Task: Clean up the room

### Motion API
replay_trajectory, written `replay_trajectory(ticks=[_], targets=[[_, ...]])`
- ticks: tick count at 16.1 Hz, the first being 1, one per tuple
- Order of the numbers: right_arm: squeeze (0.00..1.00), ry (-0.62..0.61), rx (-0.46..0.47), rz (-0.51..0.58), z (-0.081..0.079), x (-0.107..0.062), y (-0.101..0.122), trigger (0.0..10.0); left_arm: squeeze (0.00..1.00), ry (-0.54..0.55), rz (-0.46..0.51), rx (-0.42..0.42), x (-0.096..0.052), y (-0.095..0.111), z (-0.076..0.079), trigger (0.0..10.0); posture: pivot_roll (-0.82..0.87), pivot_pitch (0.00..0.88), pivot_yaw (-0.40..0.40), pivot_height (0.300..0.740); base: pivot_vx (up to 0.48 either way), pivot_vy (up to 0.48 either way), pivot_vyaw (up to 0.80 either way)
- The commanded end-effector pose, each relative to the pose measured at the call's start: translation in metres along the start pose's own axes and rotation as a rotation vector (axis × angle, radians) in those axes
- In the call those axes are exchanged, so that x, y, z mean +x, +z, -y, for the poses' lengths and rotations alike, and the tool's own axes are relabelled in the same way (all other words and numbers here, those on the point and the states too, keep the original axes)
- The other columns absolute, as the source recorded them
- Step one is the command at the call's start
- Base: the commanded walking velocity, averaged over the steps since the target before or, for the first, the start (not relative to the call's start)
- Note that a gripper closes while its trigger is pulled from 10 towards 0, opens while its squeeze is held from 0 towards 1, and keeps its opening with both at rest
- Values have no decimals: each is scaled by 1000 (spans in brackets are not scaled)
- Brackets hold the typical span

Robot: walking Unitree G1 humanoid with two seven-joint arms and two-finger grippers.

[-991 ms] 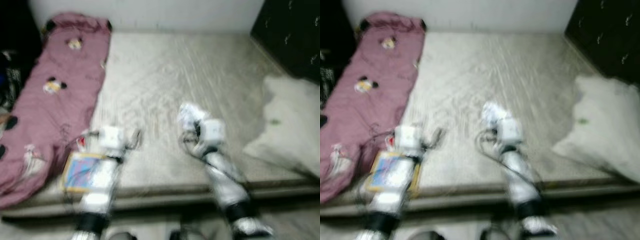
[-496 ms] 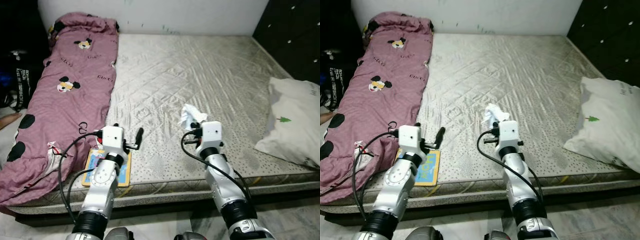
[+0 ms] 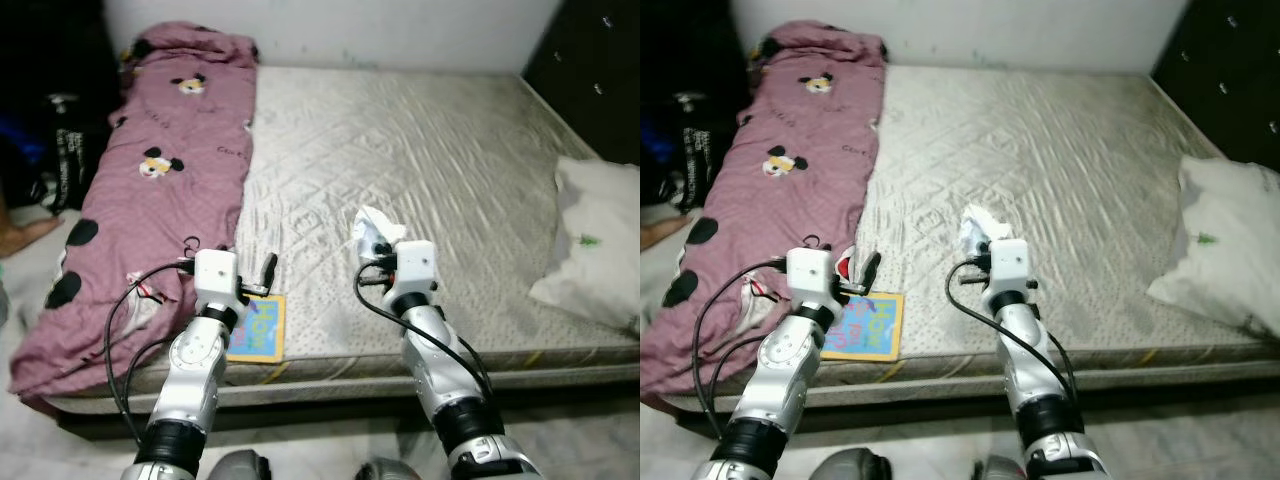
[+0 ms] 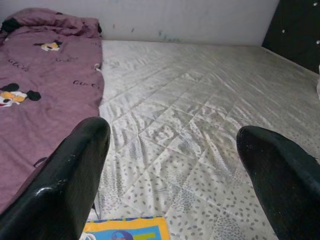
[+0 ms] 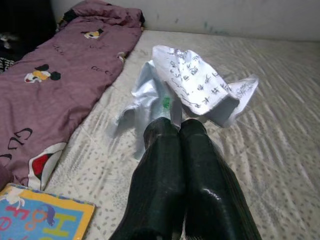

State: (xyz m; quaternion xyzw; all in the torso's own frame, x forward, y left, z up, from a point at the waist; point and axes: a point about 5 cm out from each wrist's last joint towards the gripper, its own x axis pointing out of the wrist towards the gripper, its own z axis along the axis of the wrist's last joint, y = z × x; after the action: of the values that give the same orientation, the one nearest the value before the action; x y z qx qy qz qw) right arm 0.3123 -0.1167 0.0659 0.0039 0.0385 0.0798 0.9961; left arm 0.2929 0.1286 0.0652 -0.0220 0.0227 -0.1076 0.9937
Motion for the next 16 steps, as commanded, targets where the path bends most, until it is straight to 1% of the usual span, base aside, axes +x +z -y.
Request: replay_trajectory(ticks=[1,7,16], targets=[[0,-30,-7,-16,10,-2,-3,10000,0,-20,-7,-6,1,-1,7,10000,23,49,-34,740,0,480,0],[0,11,-21,7,6,-2,0,10000,0,-7,-12,-2,2,-1,6,10000,22,49,-35,740,0,480,0],[0,17,-19,18,5,-1,1,10000,0,24,-25,7,4,-2,3,10000,24,47,-33,740,0,480,0]])
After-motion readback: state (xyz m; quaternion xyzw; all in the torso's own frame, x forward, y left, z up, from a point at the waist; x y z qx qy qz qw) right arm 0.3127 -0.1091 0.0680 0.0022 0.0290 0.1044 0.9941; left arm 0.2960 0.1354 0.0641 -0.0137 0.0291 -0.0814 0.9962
